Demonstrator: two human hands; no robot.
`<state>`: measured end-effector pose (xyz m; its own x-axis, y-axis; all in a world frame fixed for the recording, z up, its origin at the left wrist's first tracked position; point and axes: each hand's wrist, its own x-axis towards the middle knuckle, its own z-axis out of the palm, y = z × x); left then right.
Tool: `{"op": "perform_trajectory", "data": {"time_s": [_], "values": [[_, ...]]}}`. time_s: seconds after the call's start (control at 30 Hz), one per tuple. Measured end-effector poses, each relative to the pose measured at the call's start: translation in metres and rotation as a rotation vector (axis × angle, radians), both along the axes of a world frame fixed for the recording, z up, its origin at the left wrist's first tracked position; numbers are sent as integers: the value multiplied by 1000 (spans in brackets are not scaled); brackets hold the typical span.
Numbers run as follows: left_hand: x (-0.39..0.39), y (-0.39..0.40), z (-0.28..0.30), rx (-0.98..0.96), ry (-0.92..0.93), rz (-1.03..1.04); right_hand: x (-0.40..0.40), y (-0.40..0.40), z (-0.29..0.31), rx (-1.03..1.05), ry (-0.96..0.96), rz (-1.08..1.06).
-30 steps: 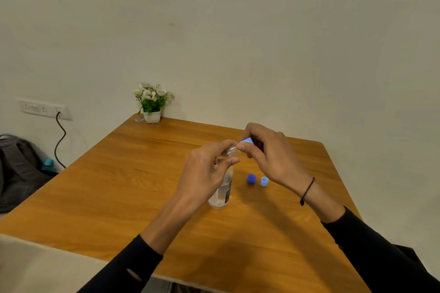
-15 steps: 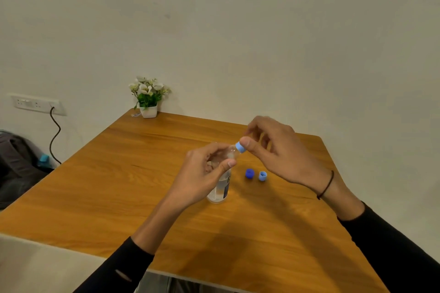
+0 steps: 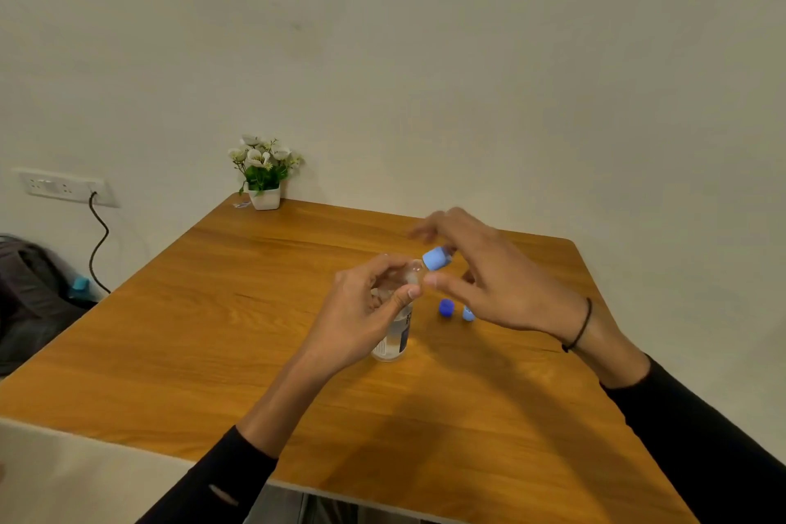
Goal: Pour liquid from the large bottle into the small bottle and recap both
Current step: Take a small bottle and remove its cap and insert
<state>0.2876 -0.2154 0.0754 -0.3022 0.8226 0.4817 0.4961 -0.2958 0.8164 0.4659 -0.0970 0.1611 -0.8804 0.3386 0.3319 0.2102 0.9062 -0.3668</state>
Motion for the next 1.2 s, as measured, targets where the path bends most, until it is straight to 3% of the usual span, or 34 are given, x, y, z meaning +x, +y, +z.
{"op": "perform_trajectory", "data": {"time_s": [0.07,0.17,0.33,0.57,0.67,0.77,0.97,1.2], "values": [[-1,0,0,6,1,2,1,-3,3,-86,-33,-27],[-1,0,0,4,11,4,-3,-4,5,28,21,-158],[-2,-2,-2,-9,-4,2,-1,-4,7,2,53,-9],[-13,-4,-3,33,-59,-21,10,10,1,-158,302,0],[-28,-9,-5,67,-91,-3,15,22,-21,-85,369,-140],[-53,-13,-15,69,-67,81,24,40,-60,-146,382,-325],[-87,-27,-63,-61,-170,295,47,71,-143,-177,180,-704],[-83,-26,-107,-329,-98,291,51,74,-187,-260,140,-778]]}}
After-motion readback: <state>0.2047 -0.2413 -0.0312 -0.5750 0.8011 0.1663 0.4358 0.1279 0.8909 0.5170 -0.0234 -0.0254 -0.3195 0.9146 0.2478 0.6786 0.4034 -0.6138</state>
